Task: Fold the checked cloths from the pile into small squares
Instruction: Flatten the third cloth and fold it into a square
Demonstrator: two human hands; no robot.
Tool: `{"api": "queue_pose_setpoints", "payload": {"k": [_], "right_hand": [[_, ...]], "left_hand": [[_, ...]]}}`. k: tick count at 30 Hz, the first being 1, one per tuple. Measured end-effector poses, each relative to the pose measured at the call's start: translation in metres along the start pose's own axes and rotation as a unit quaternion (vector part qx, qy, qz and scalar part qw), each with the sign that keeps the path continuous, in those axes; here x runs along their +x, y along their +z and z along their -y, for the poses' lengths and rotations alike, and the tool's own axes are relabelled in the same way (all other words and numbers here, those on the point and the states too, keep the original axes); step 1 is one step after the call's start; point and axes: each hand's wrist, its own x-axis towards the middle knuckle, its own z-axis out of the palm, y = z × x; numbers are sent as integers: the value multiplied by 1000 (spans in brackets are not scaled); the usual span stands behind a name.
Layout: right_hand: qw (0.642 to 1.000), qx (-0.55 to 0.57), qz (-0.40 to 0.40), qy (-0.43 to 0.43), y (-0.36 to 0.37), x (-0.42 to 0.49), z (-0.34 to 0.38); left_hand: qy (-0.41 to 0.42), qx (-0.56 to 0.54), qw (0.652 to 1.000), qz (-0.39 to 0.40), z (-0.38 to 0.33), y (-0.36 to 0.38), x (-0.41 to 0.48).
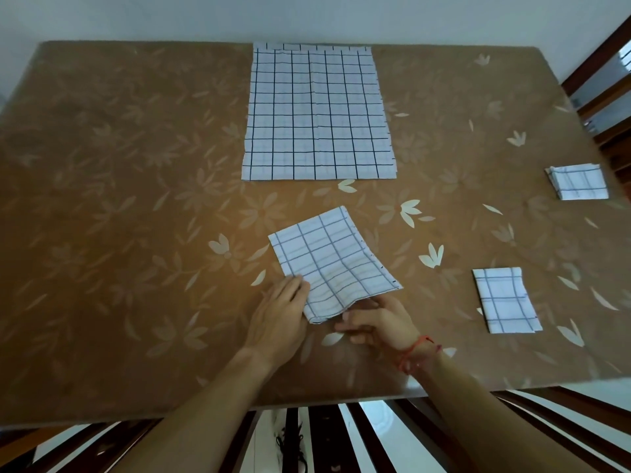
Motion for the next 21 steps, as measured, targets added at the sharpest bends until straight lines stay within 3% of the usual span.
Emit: {"api": "queue_pose_setpoints", "payload": {"k": [3, 8, 9, 11, 12, 15, 16, 18, 21], "right_hand": [[994, -90, -21, -67, -8, -5, -7], [938, -270, -165, -139, -34, 7, -19], [943, -262, -174, -108, -42, 9, -25], [958, -270, -96, 8, -61, 18, -52], [944, -313, -98, 22, -58, 15, -53], [920, -327, -141, -162, -42, 20, -31], [888, -379, -138, -222, -35, 23, -24], [833, -461, -127, -278, -39, 32, -28], [803, -480, -113, -333, -35, 26, -34]], "left_hand": [[0, -5, 1000, -1, 5, -3, -4], [25, -33, 998, 37, 20, -3, -15], [30, -39, 998, 43, 24, -3, -17], [41, -45, 997, 52, 30, -2, -21], [47, -48, 996, 51, 33, -1, -24], [50, -67, 996, 28, 38, 0, -31], [49, -66, 996, 14, 39, 0, -33], [56, -54, 997, -18, 42, -1, -37], [76, -40, 994, -67, 45, 0, -41]]}}
